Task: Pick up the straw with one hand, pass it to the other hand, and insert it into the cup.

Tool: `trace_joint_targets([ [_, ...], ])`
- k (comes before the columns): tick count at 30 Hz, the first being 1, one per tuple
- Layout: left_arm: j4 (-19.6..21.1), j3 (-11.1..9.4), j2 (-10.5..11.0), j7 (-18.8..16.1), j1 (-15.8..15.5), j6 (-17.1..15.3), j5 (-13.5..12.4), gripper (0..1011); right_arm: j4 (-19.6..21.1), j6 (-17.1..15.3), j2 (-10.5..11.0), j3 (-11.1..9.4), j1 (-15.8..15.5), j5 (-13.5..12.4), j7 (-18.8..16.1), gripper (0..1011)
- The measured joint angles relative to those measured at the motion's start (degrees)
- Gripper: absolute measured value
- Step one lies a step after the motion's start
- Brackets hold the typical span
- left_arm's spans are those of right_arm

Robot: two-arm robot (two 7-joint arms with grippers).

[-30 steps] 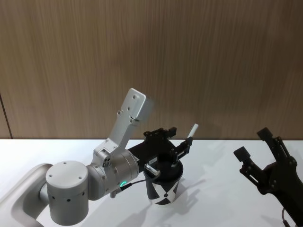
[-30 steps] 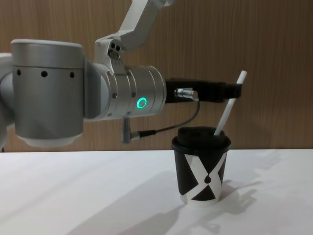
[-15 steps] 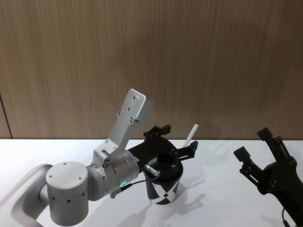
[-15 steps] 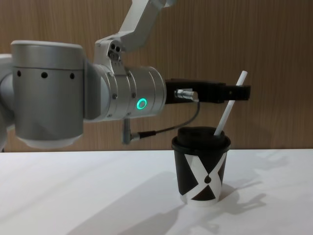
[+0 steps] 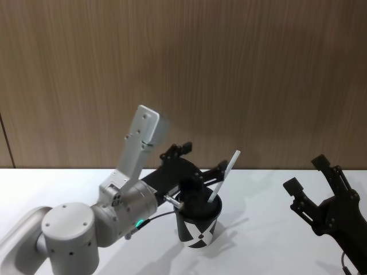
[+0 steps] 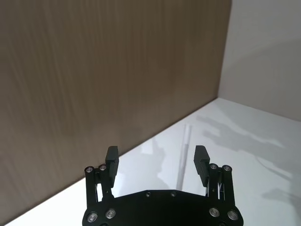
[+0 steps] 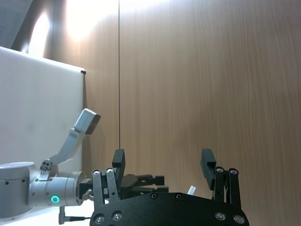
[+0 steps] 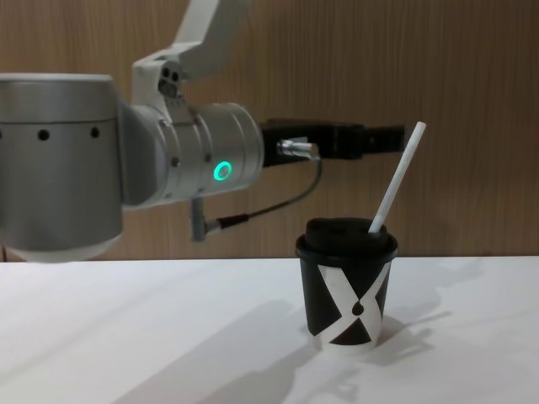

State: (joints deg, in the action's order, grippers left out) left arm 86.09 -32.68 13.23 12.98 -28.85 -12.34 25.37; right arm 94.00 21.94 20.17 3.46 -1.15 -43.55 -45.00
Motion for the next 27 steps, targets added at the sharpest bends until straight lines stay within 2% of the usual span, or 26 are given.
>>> trace_joint_targets([
  [15,5.7,4.0,1.1,-7.2,5.2,3.9,-3.2,1003,0.0,0.0,0.0,0.0,0.0,0.0,0.0,1001],
  [27,7.7,5.5,1.4,-9.9,7.2,5.1,-4.5,1003,0.0,0.0,0.0,0.0,0.0,0.0,0.0,1001],
])
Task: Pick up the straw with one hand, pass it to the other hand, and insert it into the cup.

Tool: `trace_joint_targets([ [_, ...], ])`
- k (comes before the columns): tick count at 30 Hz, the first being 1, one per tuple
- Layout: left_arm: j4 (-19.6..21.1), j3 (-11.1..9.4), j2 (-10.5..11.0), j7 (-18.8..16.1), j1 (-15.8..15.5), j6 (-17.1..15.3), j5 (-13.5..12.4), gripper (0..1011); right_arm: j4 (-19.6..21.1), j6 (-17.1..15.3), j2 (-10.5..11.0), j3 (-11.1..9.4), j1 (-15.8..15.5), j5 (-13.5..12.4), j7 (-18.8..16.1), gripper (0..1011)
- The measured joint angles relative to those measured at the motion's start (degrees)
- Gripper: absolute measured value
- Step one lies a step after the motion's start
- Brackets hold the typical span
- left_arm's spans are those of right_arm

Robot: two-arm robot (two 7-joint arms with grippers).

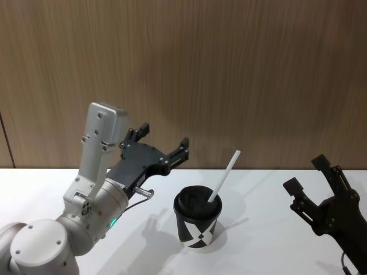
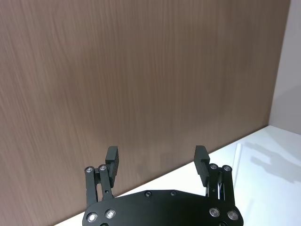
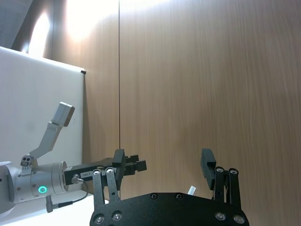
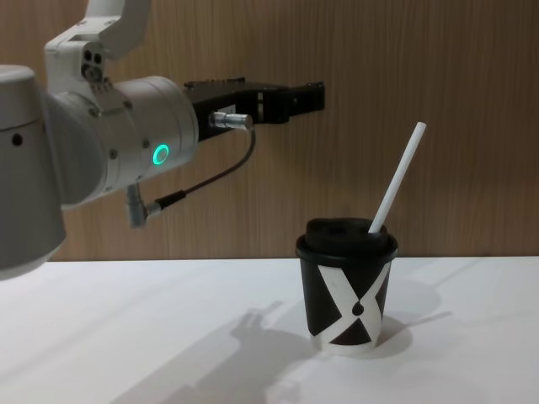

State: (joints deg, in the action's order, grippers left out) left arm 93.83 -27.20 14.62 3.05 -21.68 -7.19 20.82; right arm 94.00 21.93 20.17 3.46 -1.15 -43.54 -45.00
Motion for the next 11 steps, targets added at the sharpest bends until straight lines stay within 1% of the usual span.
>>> trace_joint_targets([
  [11,0.8,0.6,0.1,-1.1,0.8,0.5,-0.5,1002,0.0,0.0,0.0,0.0,0.0,0.0,0.0,1001],
])
